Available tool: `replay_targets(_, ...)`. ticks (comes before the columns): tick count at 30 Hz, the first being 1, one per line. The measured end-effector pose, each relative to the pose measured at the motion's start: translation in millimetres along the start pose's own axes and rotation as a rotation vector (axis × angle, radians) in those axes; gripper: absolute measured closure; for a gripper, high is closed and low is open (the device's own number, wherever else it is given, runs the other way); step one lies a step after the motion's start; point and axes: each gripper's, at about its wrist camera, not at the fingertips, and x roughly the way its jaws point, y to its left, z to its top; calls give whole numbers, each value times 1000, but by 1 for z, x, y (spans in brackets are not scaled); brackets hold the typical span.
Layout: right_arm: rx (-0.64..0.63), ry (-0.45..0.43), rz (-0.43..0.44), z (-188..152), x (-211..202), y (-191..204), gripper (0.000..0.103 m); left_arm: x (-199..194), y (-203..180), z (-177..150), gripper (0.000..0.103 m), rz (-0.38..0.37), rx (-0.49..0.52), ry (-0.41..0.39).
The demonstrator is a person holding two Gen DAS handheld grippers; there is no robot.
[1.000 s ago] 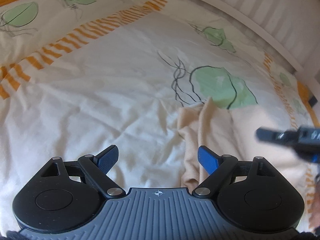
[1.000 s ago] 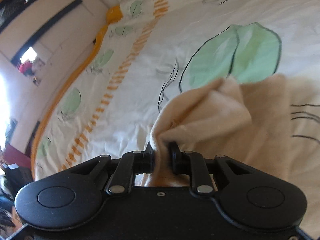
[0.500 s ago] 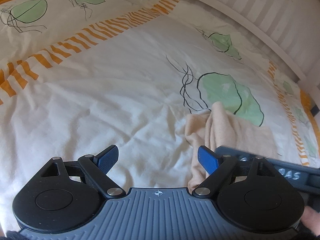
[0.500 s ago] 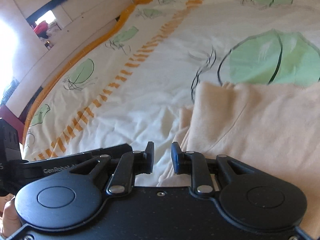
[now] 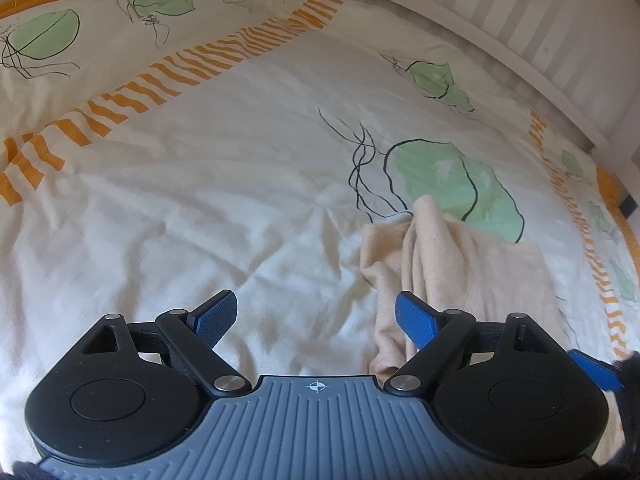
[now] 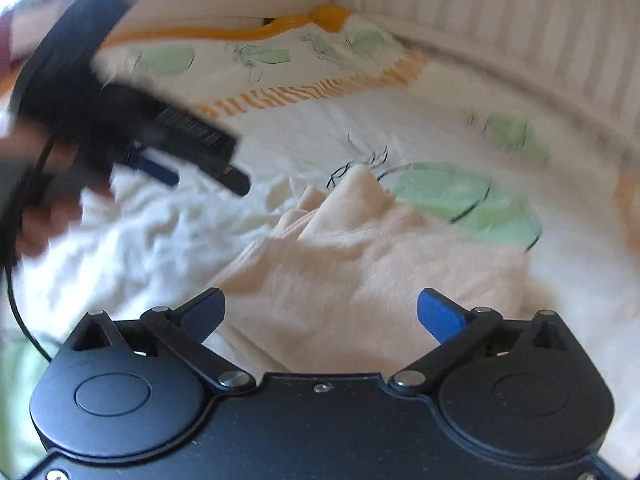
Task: Fold small clothes
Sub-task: 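Grasp the folded sweater again with the right gripper and lift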
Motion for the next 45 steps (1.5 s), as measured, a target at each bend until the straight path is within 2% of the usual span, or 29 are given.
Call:
replay_targets(3, -197, -50, -179, -7, -1, 36, 1, 1, -2, -2, 16, 2, 14, -6)
replay_targets(5, -288, -85, -171, -9, -1, 49, 2, 1, -5, -3, 16, 10, 29, -11)
replay_targets(8, -303, -80, -126, -7, 4, 54, 5, 2, -10, -4, 16, 36, 63, -13)
replay_targets(10, -296, -71, -119, -6, 10, 55, 14, 1, -13, -4, 16, 60, 83, -29)
replay_targets(12, -276, -43, -113, -6, 16, 54, 37, -1, -14, -5, 16, 70, 96, -52)
replay_targets(14, -233, -4, -81, -5, 27, 45, 48, -3, -13, -5, 16, 55, 88, -60)
replay_targets(17, -225, 5, -69, -7, 35, 39, 49, -1, -11, -5, 16, 41, 61, -55)
replay_targets(18, -232, 1, -63, -8, 36, 37, 54, 1, -11, -6, 16, 50, 60, -47)
replay_targets(19, -221, 3, -44, -9, 33, 36, 62, 3, -12, -6, 16, 60, 67, -34)
replay_targets(20, -179, 7, -6, -9, 33, 32, 86, 4, -12, -6, 16, 59, 75, -21)
replay_targets(22, -41, -12, 50, -6, 27, 13, 87, 4, -12, -6, 17, 32, 82, 1)
replay_targets(25, 115, -61, 83, -4, 13, -17, 87, -2, -13, -4, 16, 4, 65, 14)
replay_targets(28, 200, -81, 101, -3, 6, -40, 87, -3, -22, 2, 16, -57, 74, 52)
replay_targets(32, 257, -80, 110, -5, 7, -58, 87, 7, -43, 15, 16, -162, 100, 122)
replay_targets(36, 276, -79, 129, -10, 6, -60, 87, 26, -59, 32, 16, -229, 97, 174)
replay_targets(41, 283, -84, 152, -14, 2, -59, 87, 66, -72, 46, 16, -246, 68, 282)
replay_targets(45, 274, -85, 166, -17, 0, -57, 87, 87, -78, 50, 19, -238, 36, 303)
